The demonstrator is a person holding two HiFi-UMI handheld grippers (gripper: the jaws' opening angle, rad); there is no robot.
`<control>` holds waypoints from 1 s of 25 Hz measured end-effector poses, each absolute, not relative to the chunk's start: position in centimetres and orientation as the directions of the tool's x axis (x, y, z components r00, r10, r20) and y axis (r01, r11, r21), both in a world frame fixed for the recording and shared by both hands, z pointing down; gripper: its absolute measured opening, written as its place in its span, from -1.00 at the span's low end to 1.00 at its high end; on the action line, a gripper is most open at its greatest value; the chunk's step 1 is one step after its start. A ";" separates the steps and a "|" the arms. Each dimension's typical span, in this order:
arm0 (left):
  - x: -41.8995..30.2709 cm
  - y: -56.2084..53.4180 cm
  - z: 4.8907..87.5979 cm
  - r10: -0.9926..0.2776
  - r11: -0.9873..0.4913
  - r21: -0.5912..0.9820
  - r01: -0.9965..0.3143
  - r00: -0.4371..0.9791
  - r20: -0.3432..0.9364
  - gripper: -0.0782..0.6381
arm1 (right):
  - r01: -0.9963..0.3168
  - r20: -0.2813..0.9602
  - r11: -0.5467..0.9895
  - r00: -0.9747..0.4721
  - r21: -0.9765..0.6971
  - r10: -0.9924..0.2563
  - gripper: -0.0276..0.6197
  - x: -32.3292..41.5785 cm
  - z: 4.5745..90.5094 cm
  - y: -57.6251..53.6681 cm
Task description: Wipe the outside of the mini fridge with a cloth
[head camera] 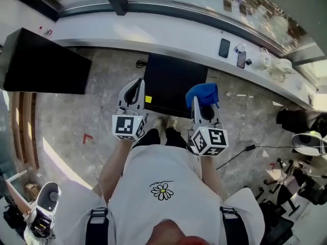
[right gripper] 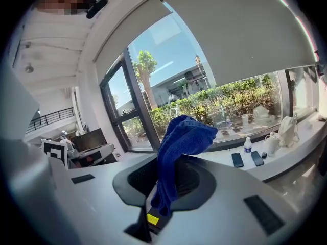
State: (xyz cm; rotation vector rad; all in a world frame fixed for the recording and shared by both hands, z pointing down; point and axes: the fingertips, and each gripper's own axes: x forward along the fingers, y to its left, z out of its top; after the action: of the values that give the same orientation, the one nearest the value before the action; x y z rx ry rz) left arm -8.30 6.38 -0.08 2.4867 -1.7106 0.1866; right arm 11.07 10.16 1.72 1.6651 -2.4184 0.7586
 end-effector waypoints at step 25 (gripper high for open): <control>-15.1 -7.4 29.4 -0.900 -0.233 0.104 -0.967 0.255 0.353 -0.77 | -0.780 0.429 0.446 -0.619 -0.440 -0.658 -0.68 -7.3 27.8 -10.8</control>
State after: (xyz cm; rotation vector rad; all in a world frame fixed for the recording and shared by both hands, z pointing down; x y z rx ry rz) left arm -15.07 -7.41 29.38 2.2319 -1.7228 0.3149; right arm -7.28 -10.85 27.81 1.2597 -2.5002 0.9161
